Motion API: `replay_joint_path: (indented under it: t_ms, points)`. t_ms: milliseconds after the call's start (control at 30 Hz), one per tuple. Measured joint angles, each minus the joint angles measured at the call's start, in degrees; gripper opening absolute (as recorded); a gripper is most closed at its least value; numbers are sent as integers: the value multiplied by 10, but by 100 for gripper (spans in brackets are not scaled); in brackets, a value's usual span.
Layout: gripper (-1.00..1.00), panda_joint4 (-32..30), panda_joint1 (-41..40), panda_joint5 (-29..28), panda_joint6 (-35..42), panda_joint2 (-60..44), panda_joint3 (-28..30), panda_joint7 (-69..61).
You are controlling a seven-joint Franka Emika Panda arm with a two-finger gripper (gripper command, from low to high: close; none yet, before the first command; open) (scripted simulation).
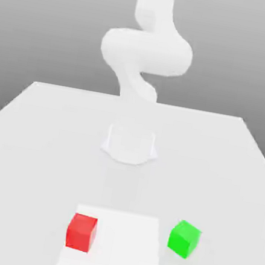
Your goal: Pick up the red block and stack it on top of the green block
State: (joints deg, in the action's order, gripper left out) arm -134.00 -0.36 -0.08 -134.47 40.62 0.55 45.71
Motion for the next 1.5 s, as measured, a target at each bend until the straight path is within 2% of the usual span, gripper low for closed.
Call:
replay_joint_path:
  t_ms: [667,867,900,1133,1333,1500]
  points:
    - [0,-178,-36,9,-216,-419,44,-21]
    - [0,-178,-47,35,-311,-544,31,-41]
    - [-100,-175,-51,39,-328,-565,26,-45]
    - [-100,-174,-52,39,-333,-570,24,-44]
    - [-100,-191,-44,12,-244,-464,31,-21]
    - [-100,-204,27,3,-216,-423,-6,37]
